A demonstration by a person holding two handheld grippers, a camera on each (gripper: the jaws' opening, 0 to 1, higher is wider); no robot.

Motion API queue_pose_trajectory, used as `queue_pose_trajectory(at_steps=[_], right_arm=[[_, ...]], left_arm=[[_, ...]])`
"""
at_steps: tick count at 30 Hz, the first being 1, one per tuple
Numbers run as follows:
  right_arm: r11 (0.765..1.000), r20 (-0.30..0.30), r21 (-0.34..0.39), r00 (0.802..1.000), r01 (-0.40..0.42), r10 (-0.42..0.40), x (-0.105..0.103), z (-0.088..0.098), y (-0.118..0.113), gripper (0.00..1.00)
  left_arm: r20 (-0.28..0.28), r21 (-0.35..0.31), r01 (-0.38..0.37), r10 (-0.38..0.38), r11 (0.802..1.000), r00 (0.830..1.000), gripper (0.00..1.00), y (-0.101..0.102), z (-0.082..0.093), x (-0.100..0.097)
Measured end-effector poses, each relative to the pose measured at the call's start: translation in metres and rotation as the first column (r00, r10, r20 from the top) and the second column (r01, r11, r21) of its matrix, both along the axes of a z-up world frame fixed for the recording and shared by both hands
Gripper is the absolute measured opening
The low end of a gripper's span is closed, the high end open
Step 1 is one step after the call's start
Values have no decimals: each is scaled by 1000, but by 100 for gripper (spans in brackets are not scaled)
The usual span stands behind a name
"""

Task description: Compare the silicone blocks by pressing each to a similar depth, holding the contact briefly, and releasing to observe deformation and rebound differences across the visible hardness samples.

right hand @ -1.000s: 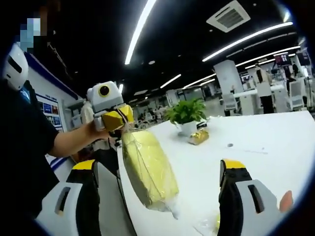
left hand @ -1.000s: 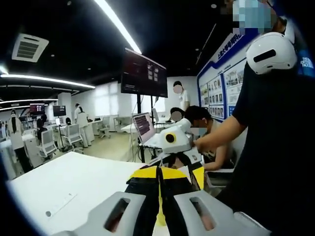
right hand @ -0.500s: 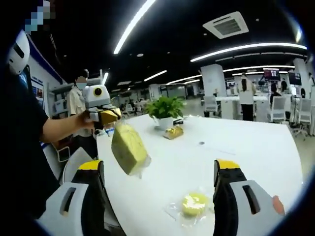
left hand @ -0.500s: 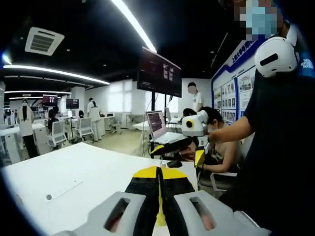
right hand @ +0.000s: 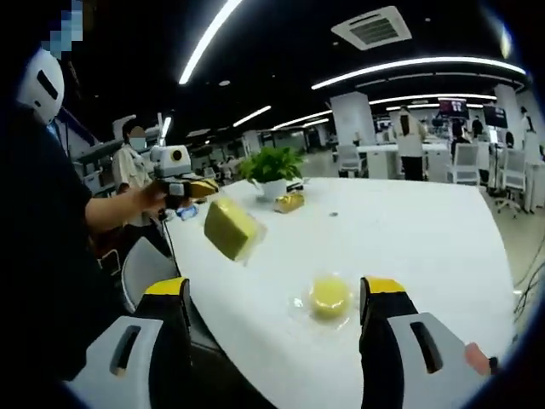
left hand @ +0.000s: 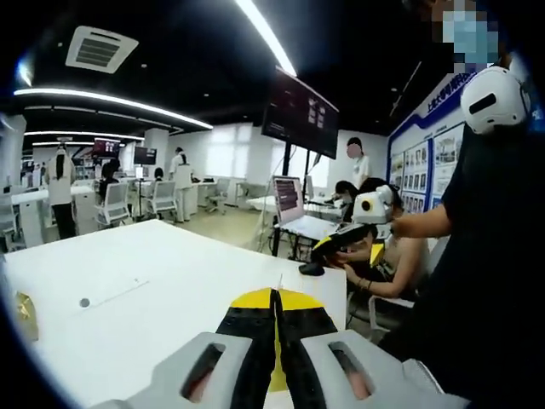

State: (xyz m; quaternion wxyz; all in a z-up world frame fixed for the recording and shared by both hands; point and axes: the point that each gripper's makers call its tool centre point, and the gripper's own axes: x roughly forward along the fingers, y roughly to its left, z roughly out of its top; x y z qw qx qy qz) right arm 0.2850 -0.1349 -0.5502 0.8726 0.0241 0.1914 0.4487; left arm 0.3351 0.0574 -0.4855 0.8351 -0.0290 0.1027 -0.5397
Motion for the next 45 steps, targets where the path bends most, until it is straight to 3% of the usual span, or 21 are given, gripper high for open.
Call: queue_pose_trajectory(at_steps=[2, 4, 5, 9, 13, 16, 22, 37, 45], right_arm=[[1000, -31, 13, 1000, -2, 2, -11, -7, 0, 75], [1000, -35, 12, 999, 2, -1, -17, -12, -2, 74], [1000, -43, 6, 999, 9, -9, -20, -16, -4, 74], [999, -127, -20, 991, 29, -32, -30, -35, -12, 74], [999, -119, -26, 992, 46, -48, -34, -40, -16, 74], [996, -131, -63, 989, 58, -66, -39, -49, -24, 73], [994, -167, -68, 982, 80, -91, -44, -58, -28, 71], [992, -179, -58, 976, 111, -120, -39, -55, -33, 70], [992, -189, -58, 974, 114, -123, -42, -58, -35, 69]], left_arm=[[-36, -13, -9, 9, 1000, 999, 0, 3, -10, 1], [-112, -38, -44, 40, 998, 993, 0, 7, -21, 4], [-102, -33, -45, 41, 998, 994, 0, 10, -27, 6], [-147, -35, -72, 66, 997, 987, 0, 15, -42, 7], [-170, -37, -101, 93, 994, 981, 0, 18, -51, 9], [-179, -39, -105, 96, 994, 979, 0, 17, -53, 9], [-193, -54, -98, 86, 994, 977, 0, 14, -53, 9], [-290, -51, -119, 100, 992, 952, 0, 9, -90, 24], [-353, -74, -193, 155, 978, 923, 0, 14, -108, 35]])
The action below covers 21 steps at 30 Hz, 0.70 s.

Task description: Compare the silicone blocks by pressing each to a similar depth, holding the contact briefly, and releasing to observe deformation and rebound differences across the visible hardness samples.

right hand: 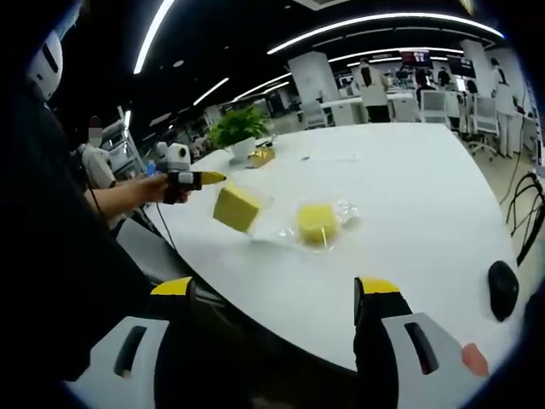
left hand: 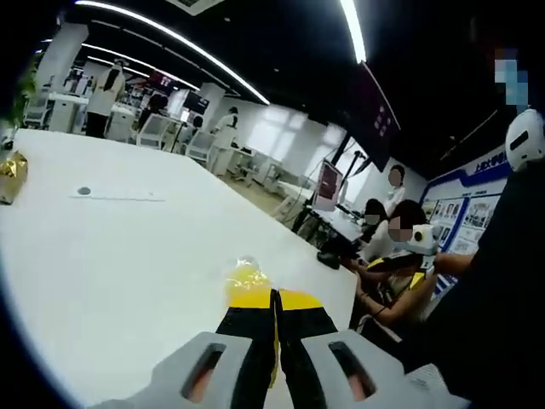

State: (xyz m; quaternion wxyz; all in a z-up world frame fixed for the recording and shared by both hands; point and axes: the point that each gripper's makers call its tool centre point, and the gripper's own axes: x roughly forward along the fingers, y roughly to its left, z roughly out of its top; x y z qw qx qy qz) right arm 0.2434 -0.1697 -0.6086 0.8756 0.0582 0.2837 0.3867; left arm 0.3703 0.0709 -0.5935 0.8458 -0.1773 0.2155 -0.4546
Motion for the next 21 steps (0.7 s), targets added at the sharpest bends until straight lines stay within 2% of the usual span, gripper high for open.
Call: queue_pose_trajectory(at_steps=[1, 2, 3, 4, 9, 10, 12, 13, 16, 20, 21], right_arm=[[1000, 0, 0, 1000, 1, -1, 0, 0, 0, 69], [1000, -1, -1, 1000, 4, -4, 0, 0, -1, 69], [1000, -2, -1, 1000, 6, -6, -1, 0, -1, 69], [1000, -4, -3, 1000, 9, -9, -1, -1, -2, 68], [1000, -13, -11, 1000, -2, 2, -6, -1, 0, 67], [1000, -11, -9, 1000, -2, 2, -6, 0, 0, 67], [1000, -6, -7, 1000, -7, 7, -6, 1, 2, 65], [1000, -5, -3, 1000, -9, 9, -5, 2, 3, 64], [1000, -3, 12, 1000, -8, 8, -4, 6, 7, 64], [1000, 5, 16, 1000, -13, 13, -3, 12, 12, 64], [1000, 7, 13, 1000, -15, 15, -2, 12, 12, 64]], left_arm=[[-9, -4, -9, 9, 1000, 1000, 0, 1, -2, 1], [-34, -65, -39, 37, 997, 999, 0, 1, 1, 5], [-47, -71, -51, 48, 996, 998, 0, 3, -1, 6], [-28, -58, -61, 59, 996, 998, 0, 7, -3, 10], [-25, -53, -120, 119, 991, 993, 0, 23, -7, 27], [-34, -55, -152, 151, 987, 988, 0, 29, -9, 34], [-95, -79, -218, 211, 973, 973, 0, 38, -13, 46], [-105, -88, -228, 218, 970, 970, 0, 41, -14, 50], [-133, -63, -286, 276, 956, 952, 0, 56, -25, 69], [-153, -33, -307, 299, 951, 942, 0, 67, -39, 82], [-176, -33, -317, 306, 948, 936, 0, 70, -44, 85]])
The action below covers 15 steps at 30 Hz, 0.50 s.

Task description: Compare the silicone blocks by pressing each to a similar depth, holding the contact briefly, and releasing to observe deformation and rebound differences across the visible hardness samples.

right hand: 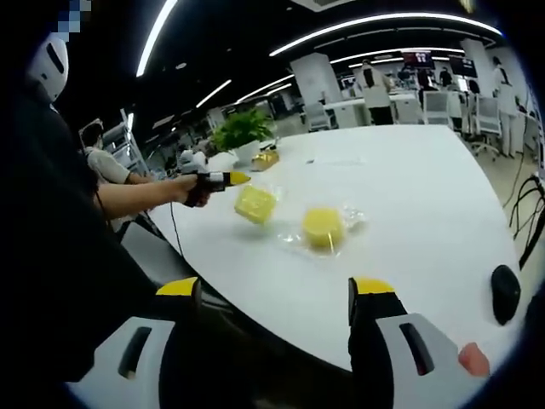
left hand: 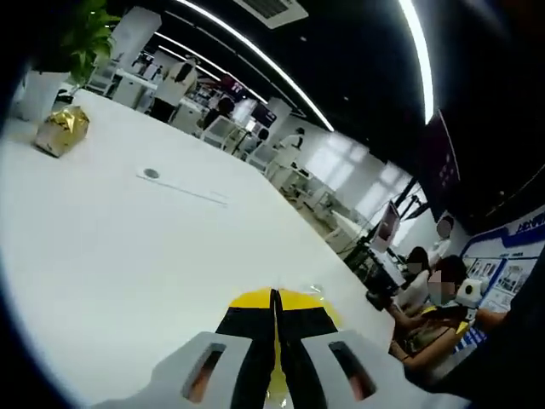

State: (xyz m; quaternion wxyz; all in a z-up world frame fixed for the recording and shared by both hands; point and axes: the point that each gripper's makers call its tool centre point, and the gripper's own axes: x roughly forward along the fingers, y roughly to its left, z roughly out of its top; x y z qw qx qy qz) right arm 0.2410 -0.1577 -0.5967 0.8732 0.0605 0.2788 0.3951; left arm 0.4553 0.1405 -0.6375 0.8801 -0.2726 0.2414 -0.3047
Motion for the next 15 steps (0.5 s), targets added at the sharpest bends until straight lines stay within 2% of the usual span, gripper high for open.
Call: queue_pose_trajectory(at_steps=[3, 6, 9, 12, 15], right_arm=[[1000, -10, -9, 1000, 3, -3, -1, -2, -1, 63], [1000, 4, 3, 1000, 14, -14, 3, 3, 1, 62], [998, 2, 56, 1000, 28, -28, 7, 12, 5, 62], [998, 6, 56, 1000, 30, -30, 8, 14, 6, 62], [999, -3, 42, 1000, 26, -26, 6, 11, 5, 62]], left_arm=[[-34, 13, -29, 30, 999, 999, 0, 4, -12, 6], [-49, 66, -17, 20, 998, 999, 0, 1, -27, 6], [-70, 63, -10, 14, 998, 997, 0, -3, -37, 8], [-91, 93, 4, 5, 996, 996, 0, -3, -48, 10], [-102, 76, 17, -9, 997, 995, 0, -5, -51, 13]])
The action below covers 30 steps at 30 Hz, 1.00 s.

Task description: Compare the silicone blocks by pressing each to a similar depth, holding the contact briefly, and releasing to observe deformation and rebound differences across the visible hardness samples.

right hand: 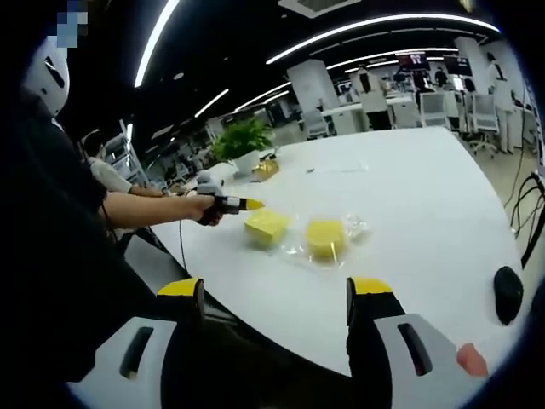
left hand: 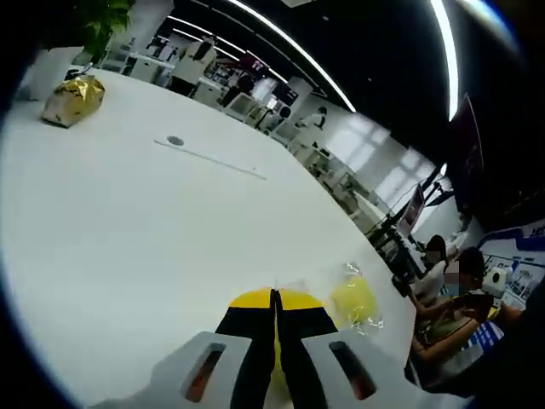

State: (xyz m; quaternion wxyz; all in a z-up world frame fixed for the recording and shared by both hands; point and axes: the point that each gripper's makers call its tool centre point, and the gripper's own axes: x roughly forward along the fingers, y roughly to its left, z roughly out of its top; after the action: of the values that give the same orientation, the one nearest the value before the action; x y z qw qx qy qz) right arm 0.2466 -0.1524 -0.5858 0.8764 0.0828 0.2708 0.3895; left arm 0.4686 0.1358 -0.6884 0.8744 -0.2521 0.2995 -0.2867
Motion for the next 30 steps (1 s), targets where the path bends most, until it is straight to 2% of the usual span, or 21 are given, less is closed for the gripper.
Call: queue_pose_trajectory(at_steps=[2, 10, 18, 23, 26, 30], right_arm=[[1000, -4, -4, 1000, 0, 0, -1, -1, 0, 62], [1000, -18, -18, 1000, -7, 7, -7, -5, 2, 62], [999, 3, -36, 1000, 4, -3, -5, -4, -1, 59], [999, 26, -31, 999, 41, -41, -1, -3, -7, 60], [998, 33, -39, 998, 51, -49, 1, -4, -9, 60], [998, 35, -37, 998, 51, -49, 2, -6, -9, 60]], left_arm=[[25, 42, 24, -25, 999, 999, 0, 0, -2, 2], [-37, 34, -28, 29, 999, 999, 0, 8, -16, 7], [-64, 52, -27, 30, 998, 998, 1, 13, -20, 7], [-69, 77, -49, 55, 996, 996, 12, 22, -18, 5], [-42, 98, -79, 84, 992, 996, 20, 31, -9, 5], [26, 130, -85, 82, 988, 996, 34, 35, 11, -1]])
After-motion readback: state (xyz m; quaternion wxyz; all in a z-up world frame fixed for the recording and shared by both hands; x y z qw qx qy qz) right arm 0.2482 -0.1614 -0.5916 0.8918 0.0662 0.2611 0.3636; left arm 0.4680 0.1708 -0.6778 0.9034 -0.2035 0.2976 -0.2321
